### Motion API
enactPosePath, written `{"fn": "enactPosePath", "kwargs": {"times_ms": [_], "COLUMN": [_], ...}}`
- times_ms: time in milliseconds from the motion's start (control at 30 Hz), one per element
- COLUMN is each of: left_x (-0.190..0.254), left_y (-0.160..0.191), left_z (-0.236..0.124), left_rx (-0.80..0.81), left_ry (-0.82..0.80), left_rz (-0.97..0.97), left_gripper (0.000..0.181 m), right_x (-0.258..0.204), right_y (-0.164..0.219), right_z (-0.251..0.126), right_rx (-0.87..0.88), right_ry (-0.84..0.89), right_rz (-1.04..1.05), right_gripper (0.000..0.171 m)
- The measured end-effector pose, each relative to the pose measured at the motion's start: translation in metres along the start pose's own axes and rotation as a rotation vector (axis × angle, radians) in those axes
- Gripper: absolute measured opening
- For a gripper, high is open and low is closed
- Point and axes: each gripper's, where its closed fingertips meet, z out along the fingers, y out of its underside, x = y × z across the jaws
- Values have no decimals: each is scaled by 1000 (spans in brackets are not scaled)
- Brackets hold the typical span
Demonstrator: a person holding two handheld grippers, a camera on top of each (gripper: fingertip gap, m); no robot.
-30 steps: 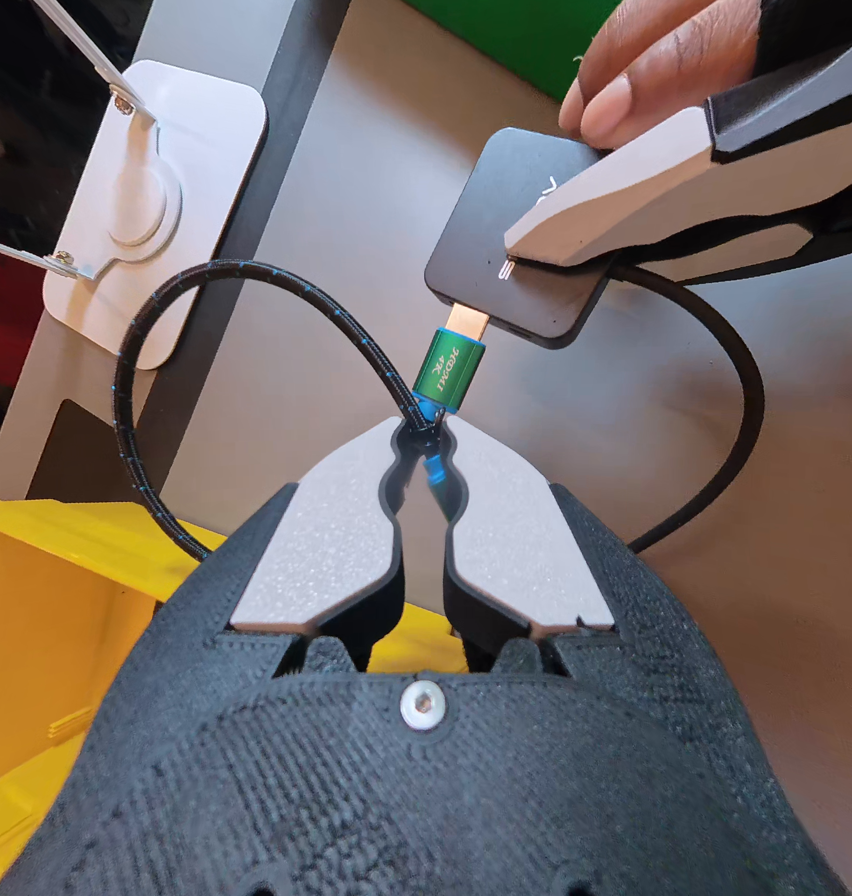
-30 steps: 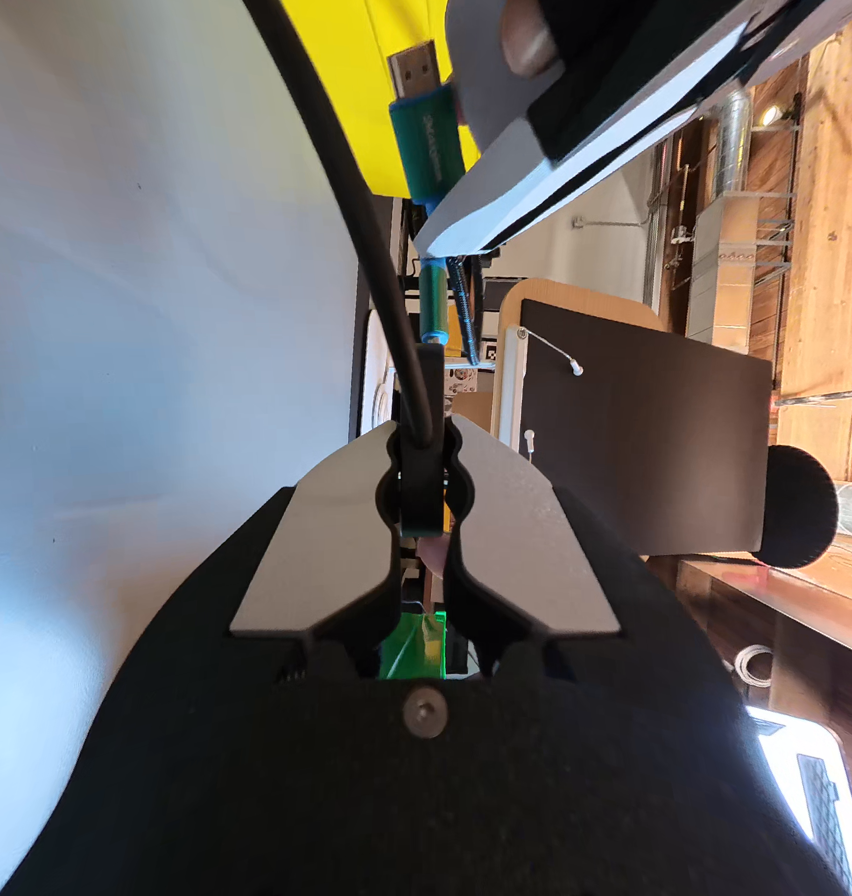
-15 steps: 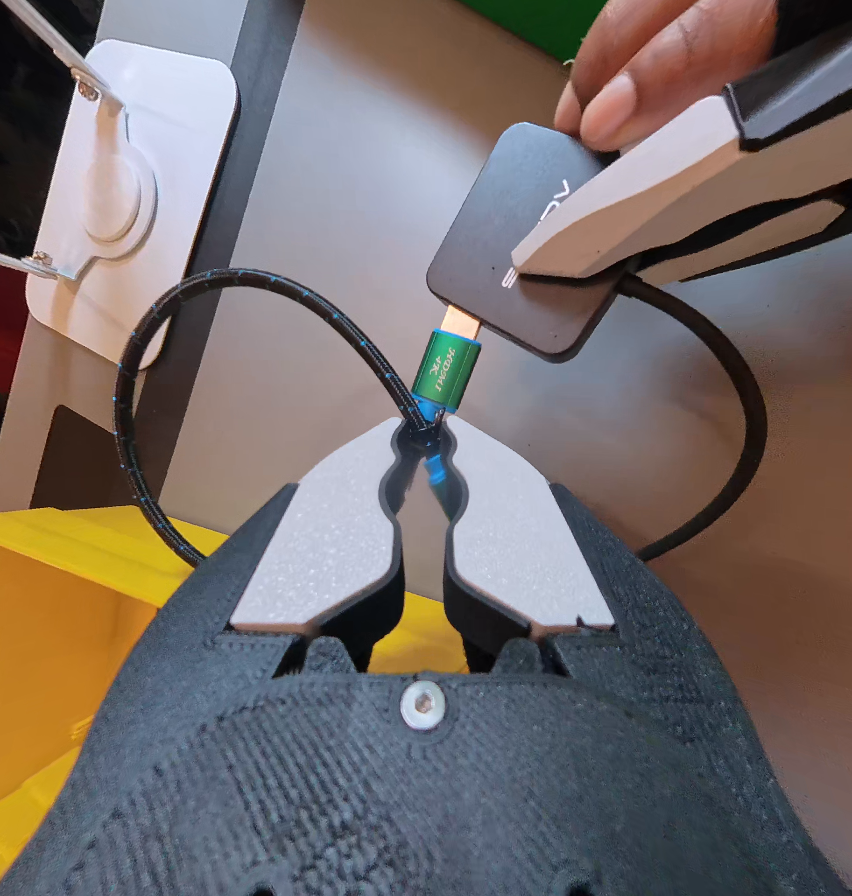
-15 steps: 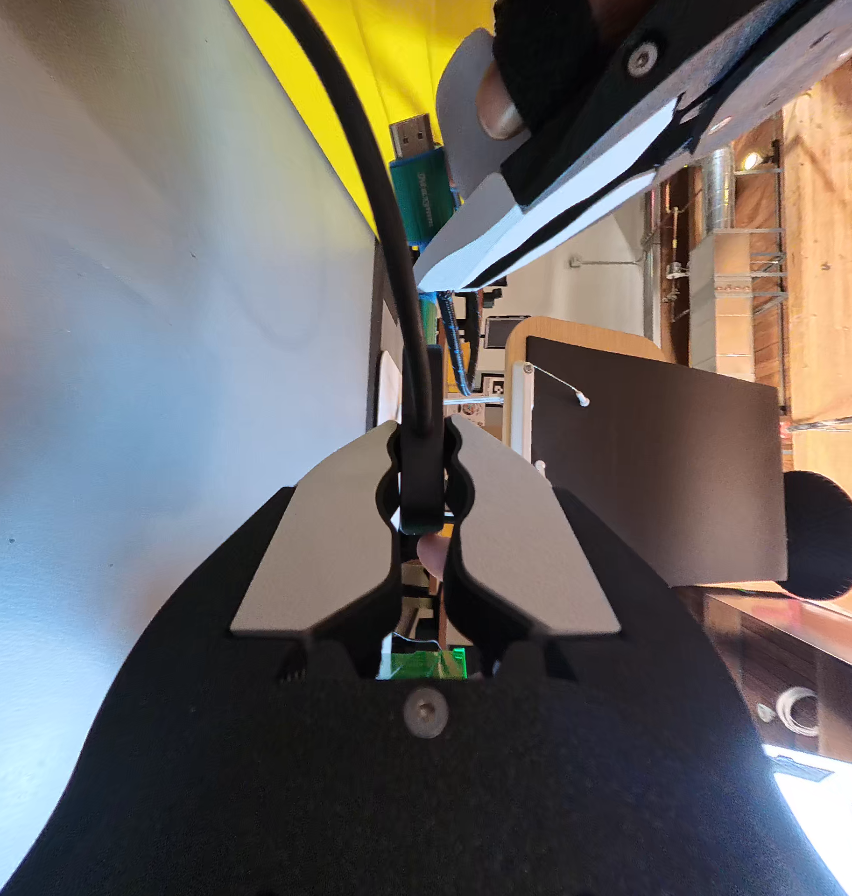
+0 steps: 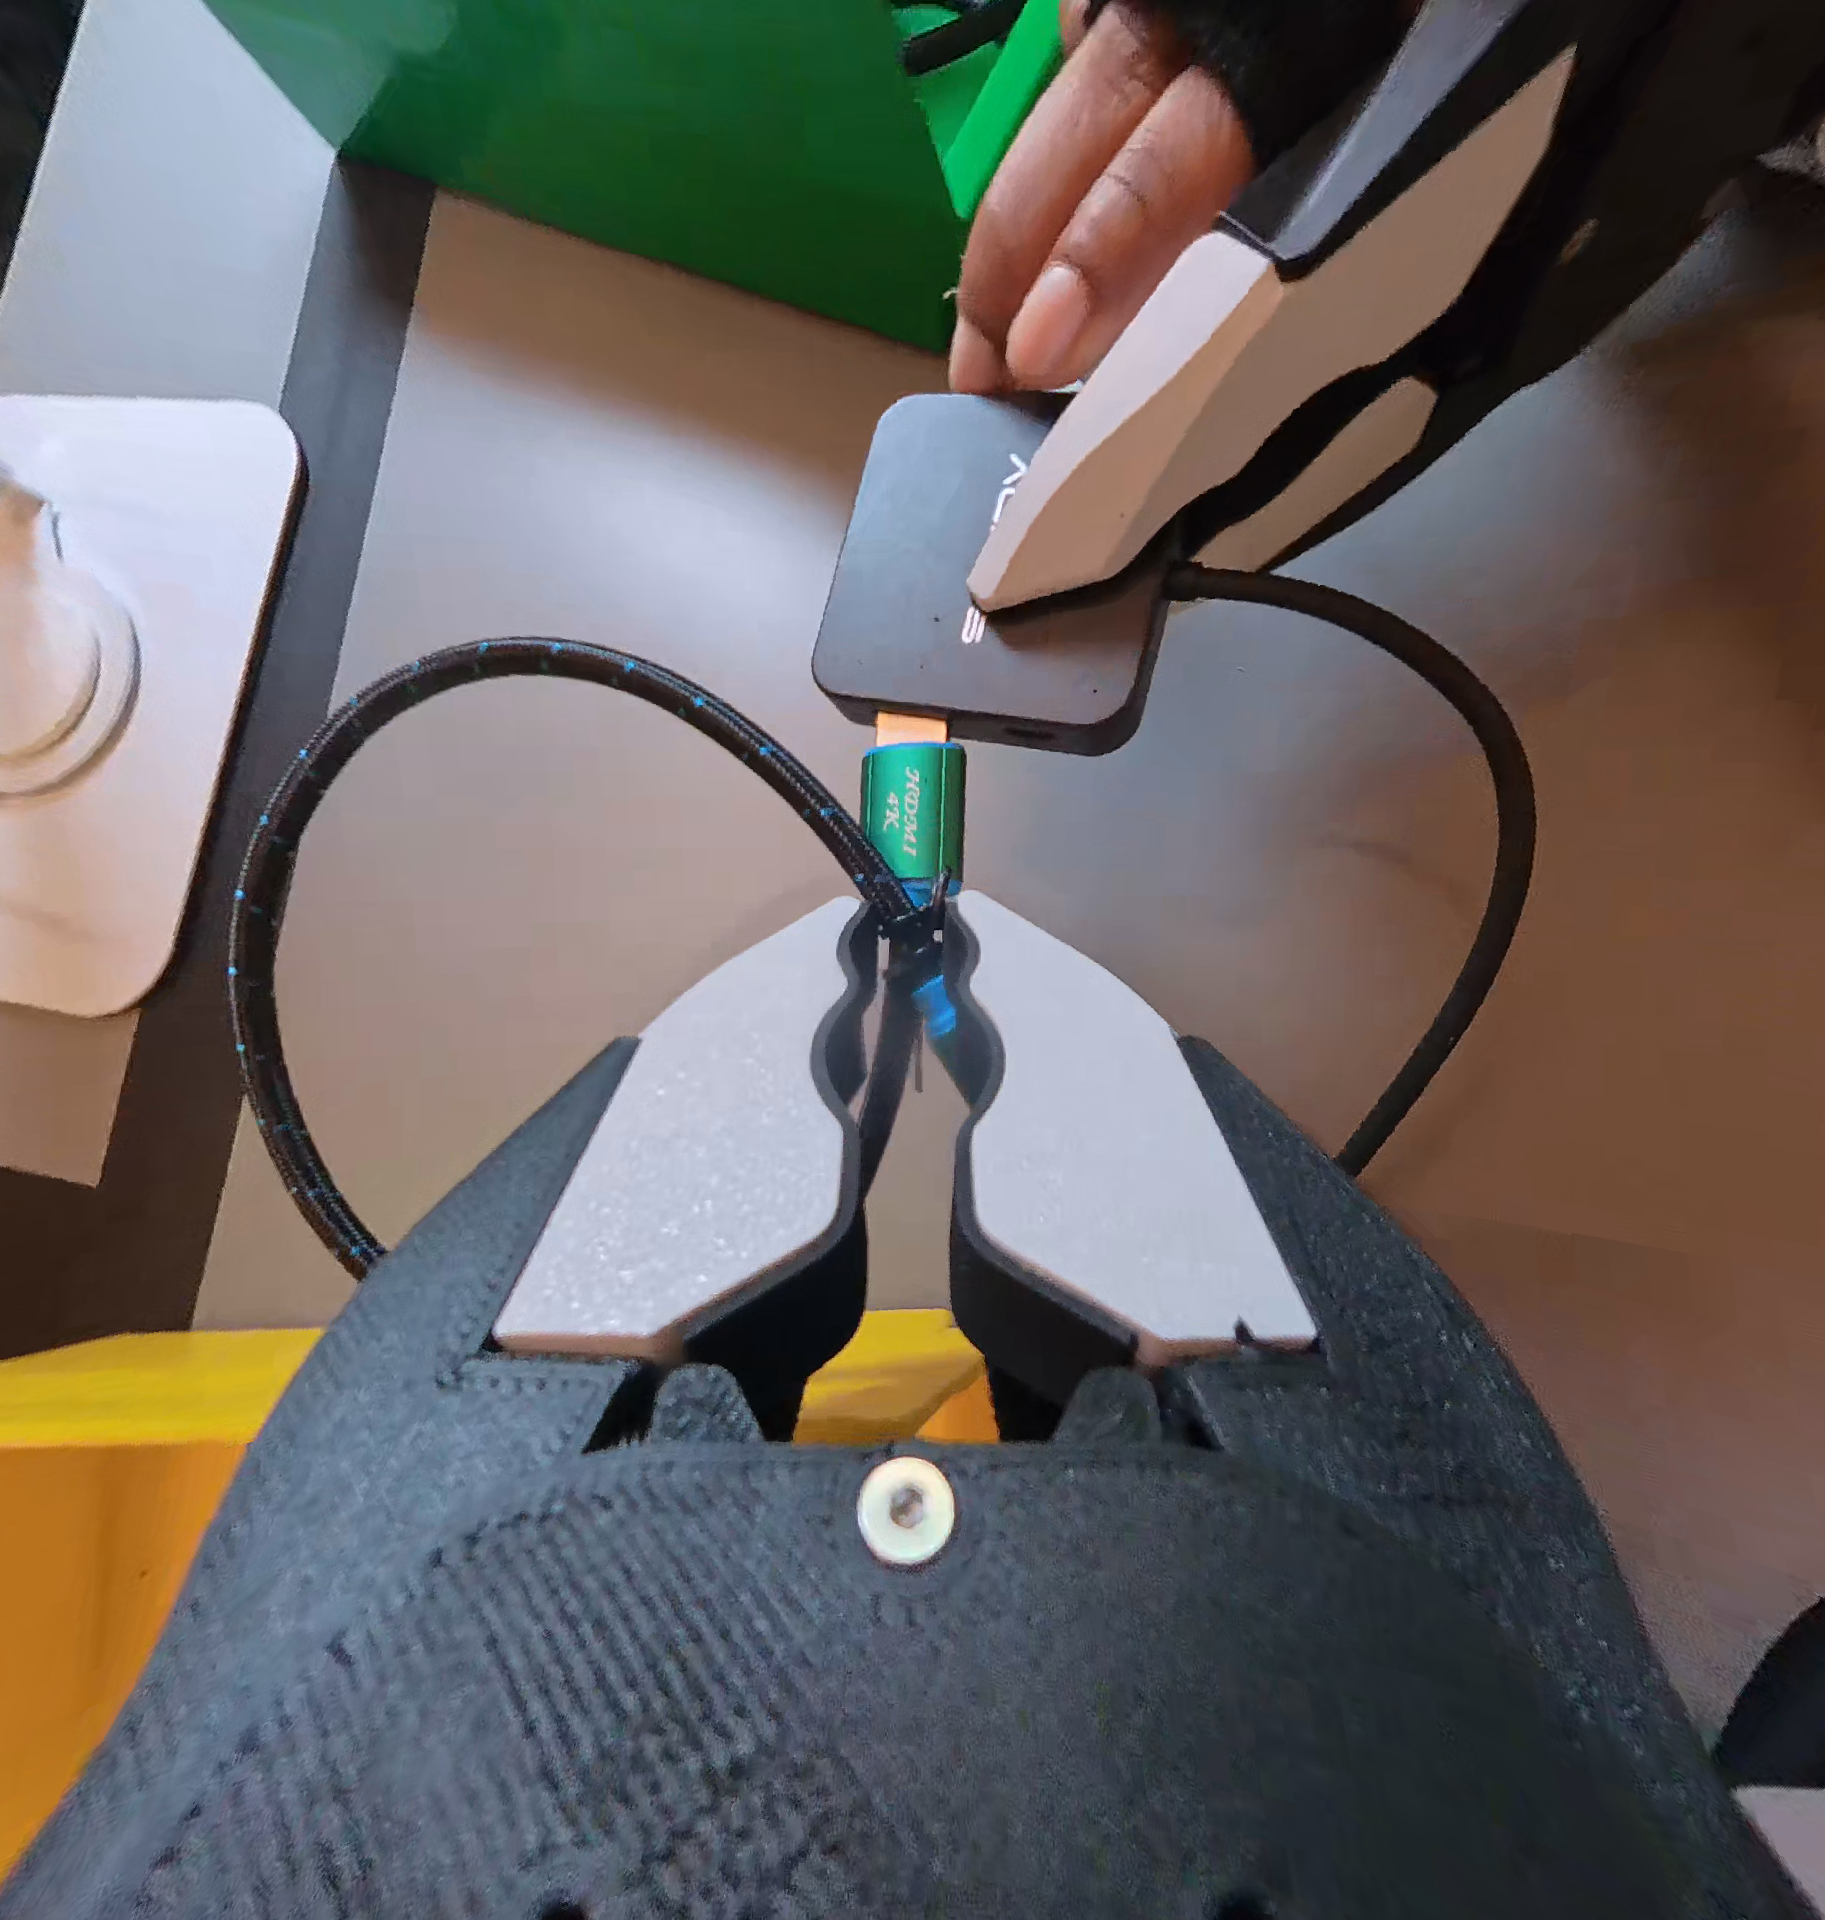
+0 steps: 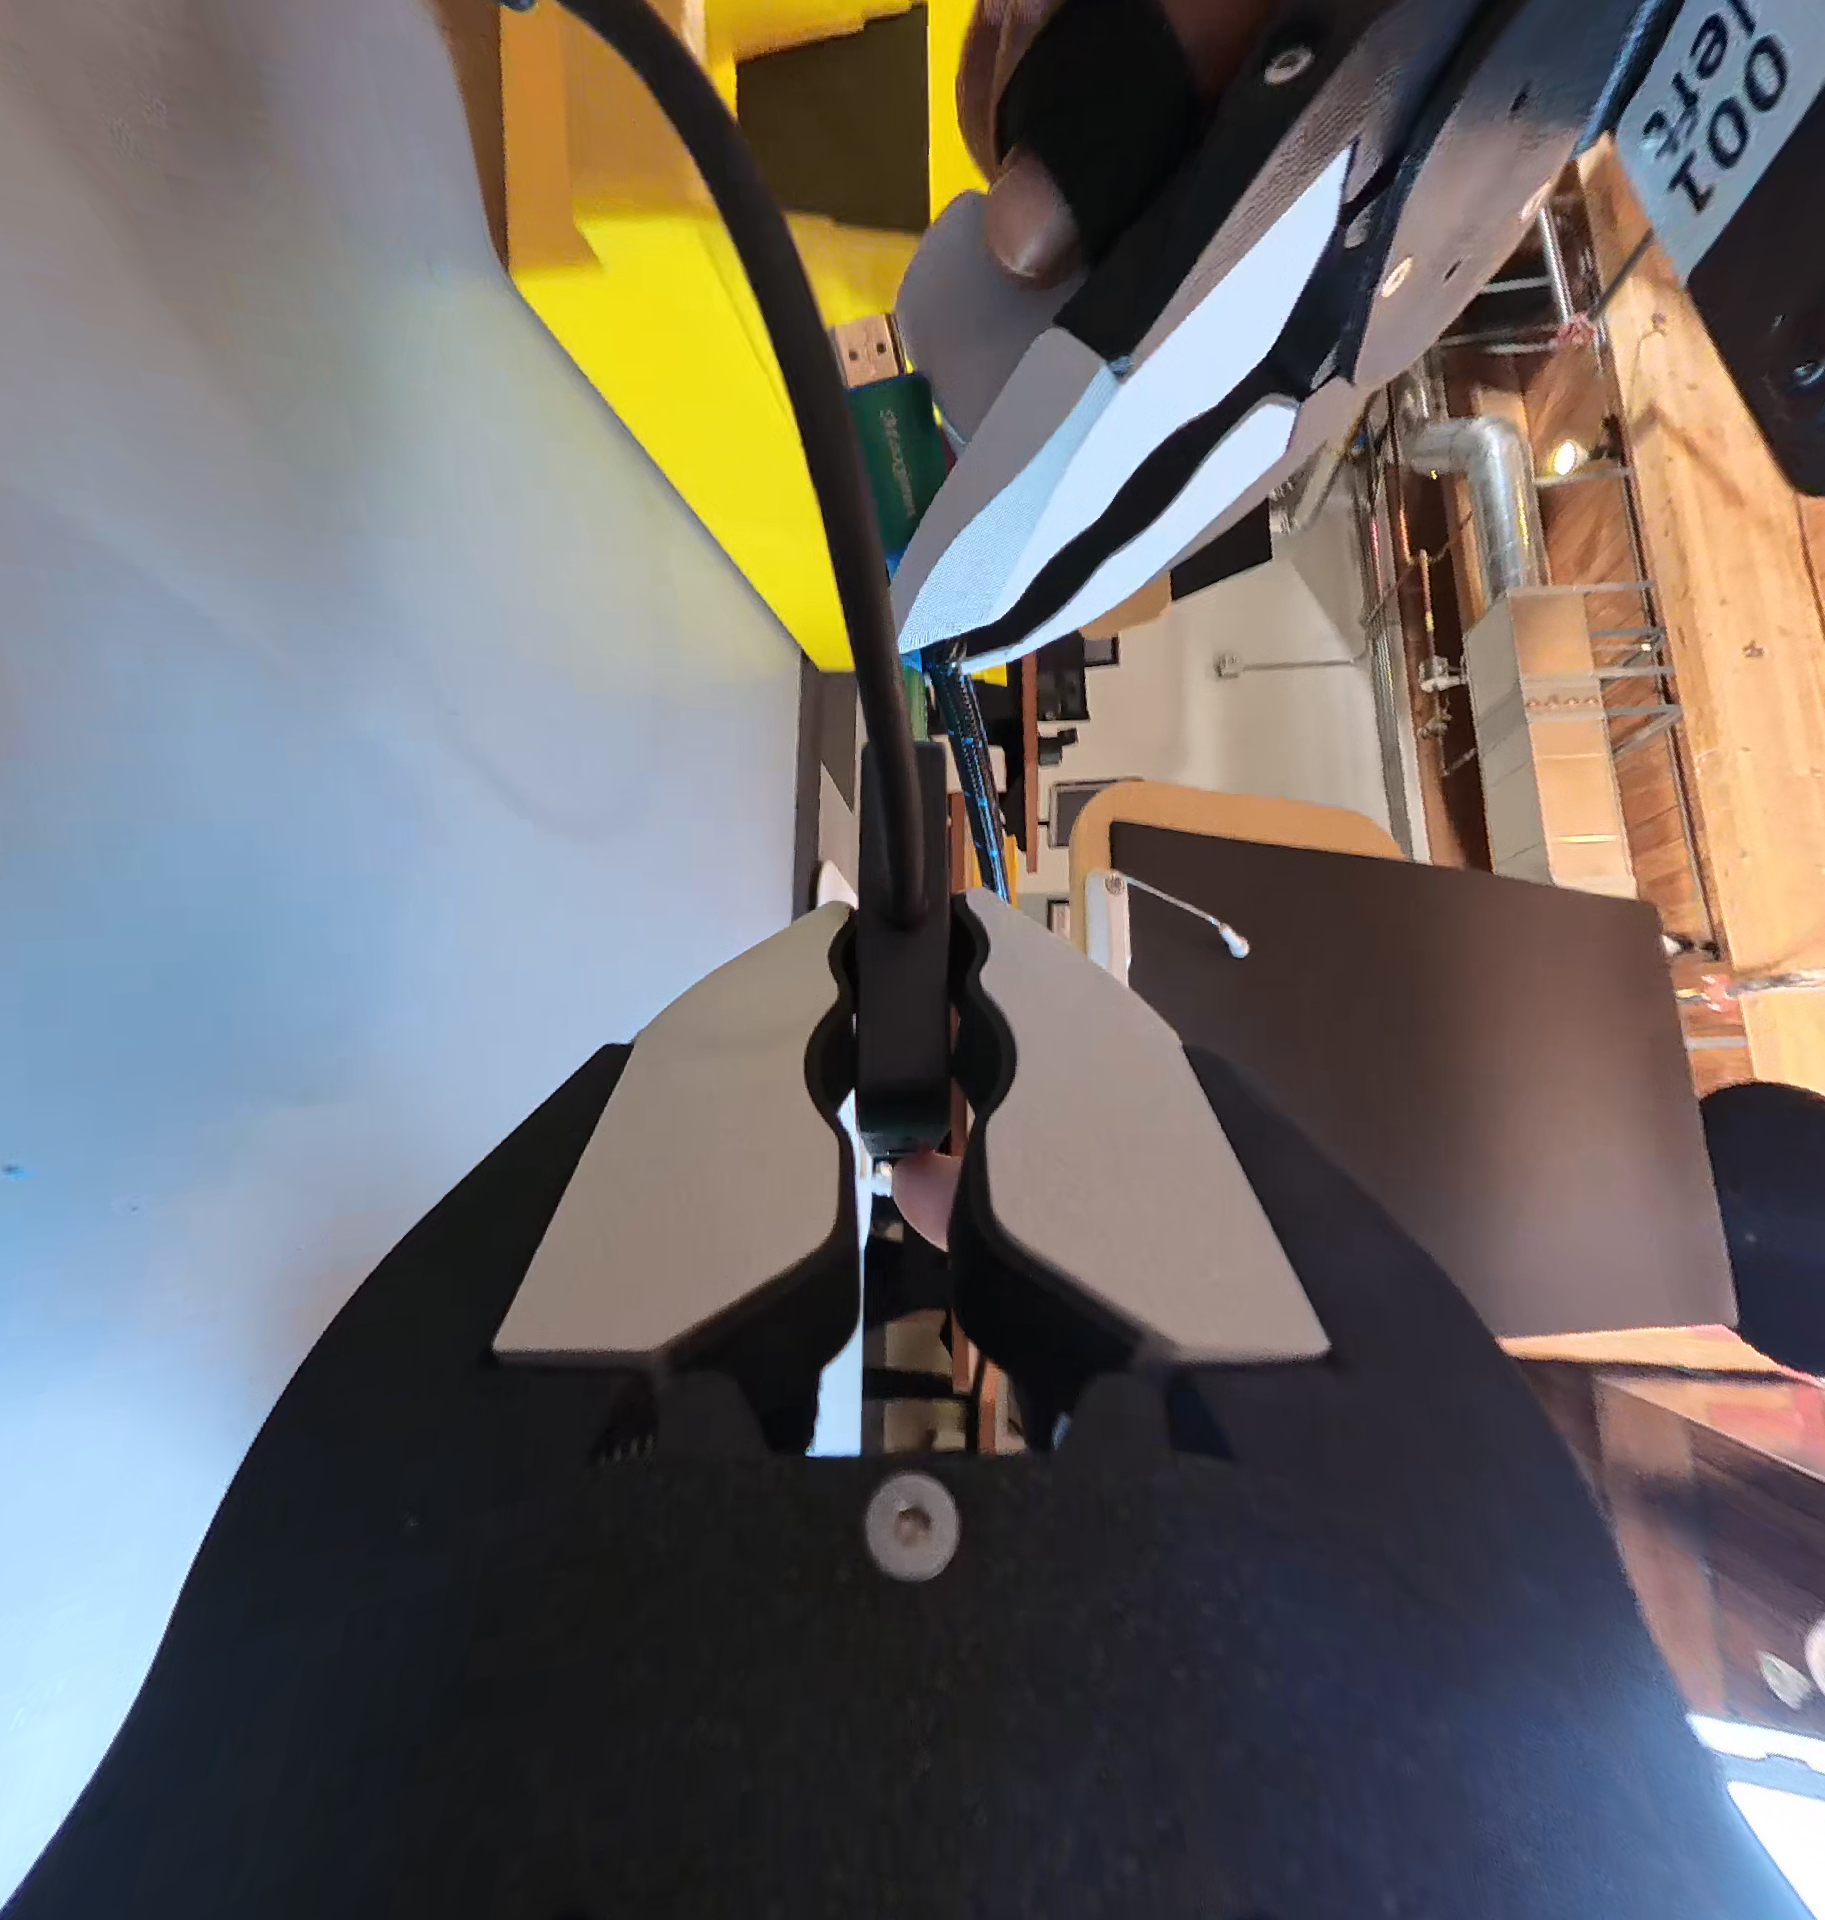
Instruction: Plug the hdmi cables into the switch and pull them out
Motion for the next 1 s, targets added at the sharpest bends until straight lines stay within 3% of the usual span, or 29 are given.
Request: {"fn": "enactPosePath", "kwargs": {"times_ms": [133,333,633,1000], "left_x": [19,44,44,45], "left_y": [3,2,-18,-24], "left_z": [-6,-19,-19,-14], "left_rx": [30,126,218,120], "left_ry": [80,259,264,187], "left_rz": [156,154,118,154], "left_gripper": [12,12,13,12], "right_x": [-9,-12,-5,-5], "right_y": [-16,-40,-10,-10], "right_z": [-7,-20,-18,-21], "right_rx": [60,144,71,3], "right_ry": [-52,-93,-69,-100], "right_rz": [5,67,171,153], "right_gripper": [13,14,15,13]}}
